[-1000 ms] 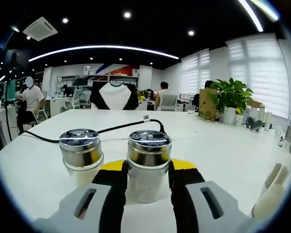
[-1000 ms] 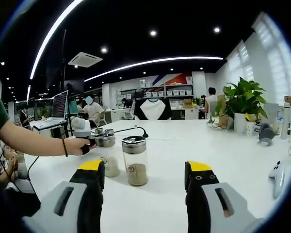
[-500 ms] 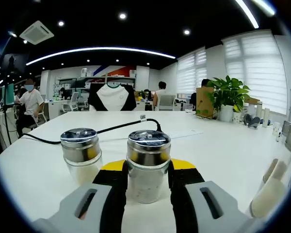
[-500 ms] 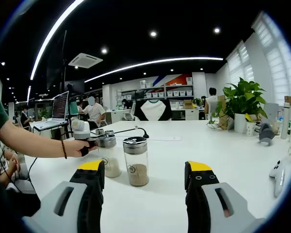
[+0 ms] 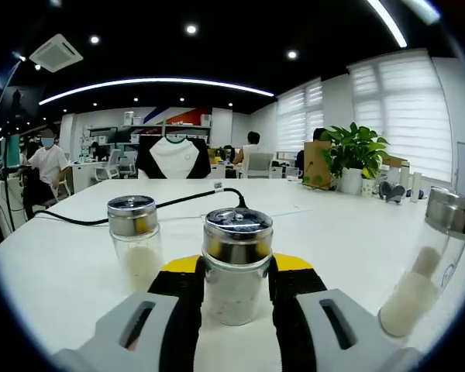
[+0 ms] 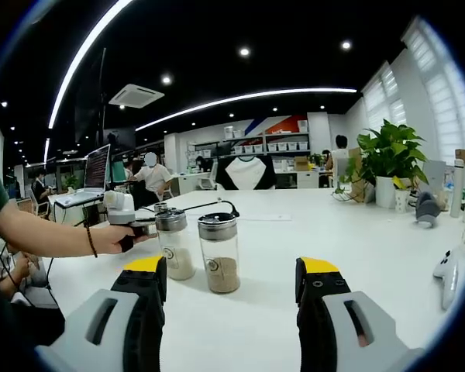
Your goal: Rotate the seasoning bottle until the label or dispensing opening points toward the visible target arrow and the bottle remains upright within the marked orientation range
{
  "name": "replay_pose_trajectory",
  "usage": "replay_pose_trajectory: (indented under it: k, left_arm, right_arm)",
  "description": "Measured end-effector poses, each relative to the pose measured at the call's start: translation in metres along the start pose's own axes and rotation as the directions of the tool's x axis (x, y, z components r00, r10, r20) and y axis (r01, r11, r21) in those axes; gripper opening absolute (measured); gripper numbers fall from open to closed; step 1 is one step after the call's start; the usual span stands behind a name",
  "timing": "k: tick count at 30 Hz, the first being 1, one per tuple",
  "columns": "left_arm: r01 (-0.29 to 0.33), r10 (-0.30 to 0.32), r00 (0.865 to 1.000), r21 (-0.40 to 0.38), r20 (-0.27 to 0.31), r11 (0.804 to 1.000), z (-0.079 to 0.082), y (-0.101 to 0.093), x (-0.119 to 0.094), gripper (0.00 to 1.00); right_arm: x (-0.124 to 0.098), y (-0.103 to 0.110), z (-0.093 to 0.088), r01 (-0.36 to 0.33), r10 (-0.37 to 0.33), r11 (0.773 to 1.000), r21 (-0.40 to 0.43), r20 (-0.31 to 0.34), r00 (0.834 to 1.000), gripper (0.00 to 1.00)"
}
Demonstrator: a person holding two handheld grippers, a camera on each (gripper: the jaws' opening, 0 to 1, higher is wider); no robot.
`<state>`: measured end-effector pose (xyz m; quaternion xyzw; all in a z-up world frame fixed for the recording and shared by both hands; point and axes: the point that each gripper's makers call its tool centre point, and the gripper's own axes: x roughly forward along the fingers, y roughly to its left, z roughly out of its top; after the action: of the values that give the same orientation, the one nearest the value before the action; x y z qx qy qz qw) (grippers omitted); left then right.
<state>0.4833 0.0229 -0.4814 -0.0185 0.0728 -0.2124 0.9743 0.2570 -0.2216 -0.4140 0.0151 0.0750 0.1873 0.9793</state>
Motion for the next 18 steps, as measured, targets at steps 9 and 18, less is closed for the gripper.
replay_pose_trajectory:
  k: [9,18]
  left_arm:
    - [0.006,-0.006,1.0,0.005,-0.004,1.0,-0.003,-0.009,-0.03,0.34]
    - [-0.004,0.004,1.0,0.01,0.011,1.0,-0.008,-0.026,-0.062,0.34]
  right_arm:
    - [0.0,0.001,-0.003,-0.001,0.001,1.0,0.001,-0.003,1.0,0.68]
    - [0.002,0.005,-0.005,-0.01,0.01,1.0,0.003,-0.009,1.0,0.68]
